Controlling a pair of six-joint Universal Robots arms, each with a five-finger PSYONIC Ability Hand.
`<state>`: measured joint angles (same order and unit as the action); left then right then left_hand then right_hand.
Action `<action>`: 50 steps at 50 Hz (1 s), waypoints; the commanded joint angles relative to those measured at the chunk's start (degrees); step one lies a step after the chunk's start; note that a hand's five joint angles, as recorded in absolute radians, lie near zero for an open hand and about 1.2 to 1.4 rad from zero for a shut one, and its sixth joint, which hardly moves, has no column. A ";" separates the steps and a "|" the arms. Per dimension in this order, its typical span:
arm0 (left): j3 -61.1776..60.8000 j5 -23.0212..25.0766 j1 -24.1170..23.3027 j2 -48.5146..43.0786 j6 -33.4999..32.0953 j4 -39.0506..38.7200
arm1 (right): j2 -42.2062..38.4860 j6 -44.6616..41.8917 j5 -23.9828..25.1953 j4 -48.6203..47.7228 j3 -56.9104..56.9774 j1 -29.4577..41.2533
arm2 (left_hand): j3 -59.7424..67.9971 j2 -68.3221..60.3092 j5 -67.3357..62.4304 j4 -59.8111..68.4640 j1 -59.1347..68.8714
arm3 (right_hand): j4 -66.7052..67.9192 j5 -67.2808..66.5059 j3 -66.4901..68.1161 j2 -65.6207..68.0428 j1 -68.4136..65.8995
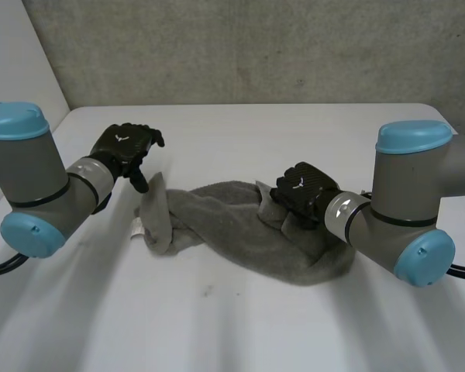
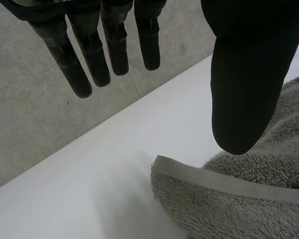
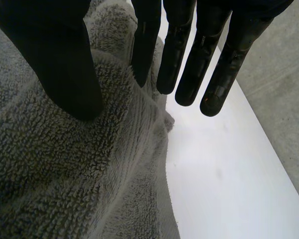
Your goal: Fold the towel.
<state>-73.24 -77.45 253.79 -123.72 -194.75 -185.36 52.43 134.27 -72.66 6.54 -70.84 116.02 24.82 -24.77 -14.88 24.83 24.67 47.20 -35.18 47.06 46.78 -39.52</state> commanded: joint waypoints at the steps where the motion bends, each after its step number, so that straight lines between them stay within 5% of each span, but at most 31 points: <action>1: -0.77 -0.16 0.12 0.23 -0.10 0.00 | -0.39 -1.11 -0.55 0.22 -0.61 -0.18 | 3.23 -3.28 -3.16 3.22 3.37 | 7.63 -9.64 7.77 8.04 -15.31; 12: -1.29 -0.16 0.04 0.32 -0.02 0.00 | -0.57 -3.40 -0.64 1.54 -2.37 -0.71 | 2.39 -2.44 -2.32 2.38 2.53 | 0.06 -2.07 0.20 0.47 -7.74; 15: -1.38 -0.16 -0.23 0.32 0.07 0.00 | -0.75 -4.36 -0.73 1.81 -2.02 -0.80 | 2.39 -2.44 -2.32 2.38 2.53 | 5.44 -7.46 5.58 5.86 -13.13; 17: -1.64 -0.16 -0.58 0.32 0.07 0.00 | -0.48 -4.98 -1.08 1.89 -1.24 -0.88 | 2.39 -2.44 -2.32 2.38 2.53 | 28.34 -30.36 28.48 28.76 -36.03; 21: -1.73 -0.07 -0.93 0.32 0.07 -0.09 | 1.10 -4.54 -1.52 1.45 0.26 -0.89 | 2.39 -2.44 -2.32 2.38 2.53 | 32.80 -34.82 32.94 33.22 -40.48; 32: -1.73 0.10 -3.39 1.28 4.03 -0.79 | 17.53 9.79 -2.05 -4.79 6.33 -0.27 | 2.56 -2.61 -2.49 2.55 2.70 | 32.80 -34.82 32.94 33.22 -40.48; 37: -1.73 0.19 -3.30 4.09 11.21 -5.08 | 26.14 17.68 -0.99 -7.25 5.45 -0.80 | -2.14 2.09 2.21 -2.15 -2.00 | 32.80 -34.82 32.94 33.22 -40.48; 50: -0.15 5.82 -3.83 4.89 19.50 -9.84 | 37.40 18.49 3.32 -7.07 -4.31 -2.38 | -2.15 2.10 2.22 -2.16 -2.01 | 32.80 -34.82 32.94 33.22 -40.48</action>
<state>-73.67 -75.81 250.29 -118.70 -177.48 -194.78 86.65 153.18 -71.17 -1.04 -70.75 114.95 20.69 -20.70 -10.58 20.67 20.95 68.22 -54.90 67.88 66.84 -53.67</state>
